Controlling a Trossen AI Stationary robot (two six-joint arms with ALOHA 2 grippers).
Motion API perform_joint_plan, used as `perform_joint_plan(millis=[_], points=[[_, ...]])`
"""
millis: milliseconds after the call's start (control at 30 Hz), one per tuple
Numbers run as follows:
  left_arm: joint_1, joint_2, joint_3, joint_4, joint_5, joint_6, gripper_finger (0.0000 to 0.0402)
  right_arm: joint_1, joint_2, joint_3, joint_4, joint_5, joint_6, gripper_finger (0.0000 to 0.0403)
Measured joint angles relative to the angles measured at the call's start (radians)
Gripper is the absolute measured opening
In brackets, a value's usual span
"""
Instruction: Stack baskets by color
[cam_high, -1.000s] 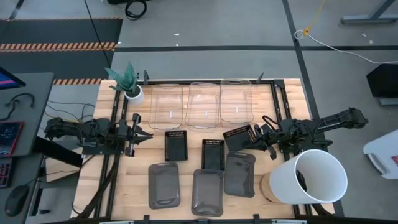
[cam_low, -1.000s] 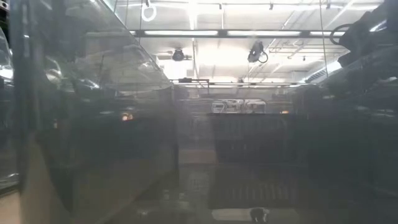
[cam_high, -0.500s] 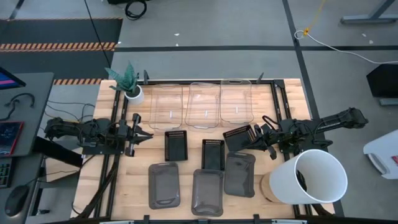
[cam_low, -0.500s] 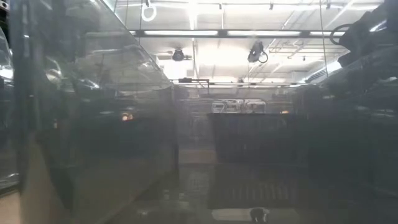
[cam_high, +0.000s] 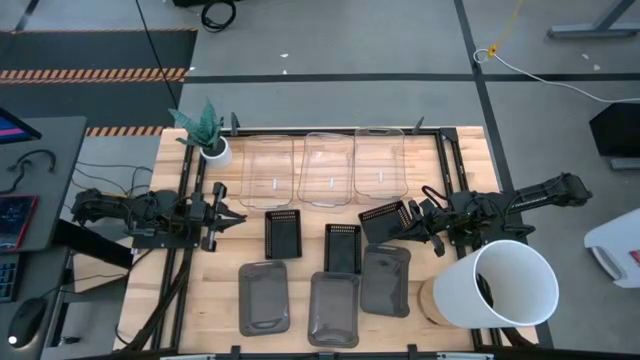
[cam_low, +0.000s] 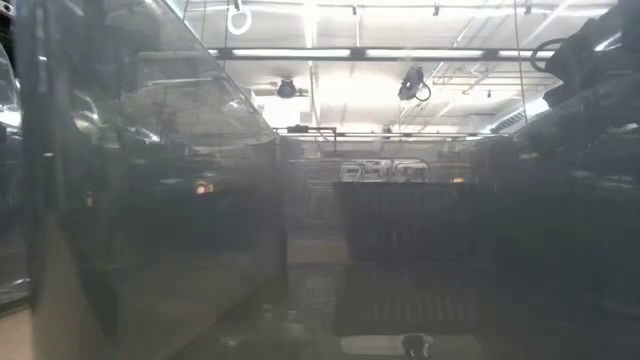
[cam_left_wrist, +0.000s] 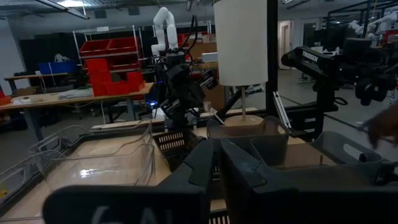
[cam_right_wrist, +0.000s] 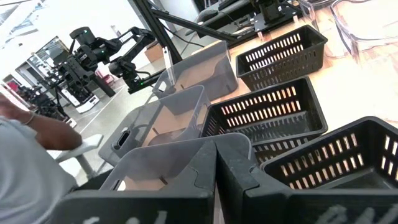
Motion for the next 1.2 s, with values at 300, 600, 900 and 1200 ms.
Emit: perform_joint_plan(millis=[300, 600, 900, 1200], points=[[0.0, 0.0, 0.0, 0.0, 0.0, 0.0, 0.0026, 0.0, 0.0, 0.0, 0.0, 0.0, 0.0, 0.0013], [0.0, 0.0, 0.0, 0.0, 0.0, 0.0, 0.0036, 0.0, 0.0, 0.0, 0.0, 0.0, 0.0, 0.0013], [0.0, 0.0, 0.0, 0.0, 0.0, 0.0, 0.0028, 0.0, 0.0, 0.0, 0.0, 0.0, 0.0, 0.0013], [0.0, 0.0, 0.0, 0.0, 0.0, 0.0, 0.0035, 0.0, 0.0, 0.0, 0.102, 0.001, 0.005, 0.0013]])
